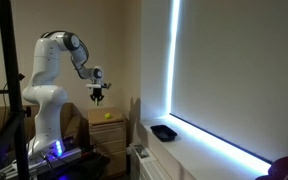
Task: Move the left yellow object from the headboard and put it in the black bowl
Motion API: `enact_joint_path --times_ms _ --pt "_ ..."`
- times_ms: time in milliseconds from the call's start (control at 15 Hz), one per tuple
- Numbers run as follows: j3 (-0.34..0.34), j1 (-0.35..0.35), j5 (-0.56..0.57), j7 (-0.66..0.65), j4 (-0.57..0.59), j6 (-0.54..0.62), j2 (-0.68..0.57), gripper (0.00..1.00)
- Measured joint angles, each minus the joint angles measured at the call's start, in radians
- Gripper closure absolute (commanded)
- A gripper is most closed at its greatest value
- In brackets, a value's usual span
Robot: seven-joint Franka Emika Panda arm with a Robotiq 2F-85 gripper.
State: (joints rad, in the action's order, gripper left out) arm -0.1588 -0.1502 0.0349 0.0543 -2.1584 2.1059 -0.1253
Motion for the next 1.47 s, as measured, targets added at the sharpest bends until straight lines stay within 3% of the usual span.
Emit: enact_joint_path --times_ms 267,600,667,733,800,867,1067,1200,1467 --pt "0.105 0.043 0.092 -0.121 -0.094 0.012 -0.045 0.97" --pt "0.252 0.157 0.164 -0.223 -0.27 0.017 0.03 0.97" --pt "0.281 0.186 0.164 -0.226 -0.297 0.016 0.056 0.86" --pt "0.309 0.217 0.158 -0.222 -0.315 0.012 0.081 0.86" --pt "0.331 0.246 0.154 -0.21 -0.323 0.009 0.104 0.86" --pt "0.343 0.265 0.152 -0.201 -0.327 0.007 0.121 0.97" --pt "0.346 0.272 0.162 -0.217 -0.328 0.011 0.129 0.97" --pt "0.366 0.291 0.218 -0.32 -0.323 0.057 0.097 0.97" --pt "0.499 0.41 0.281 -0.362 -0.268 0.18 0.023 0.97"
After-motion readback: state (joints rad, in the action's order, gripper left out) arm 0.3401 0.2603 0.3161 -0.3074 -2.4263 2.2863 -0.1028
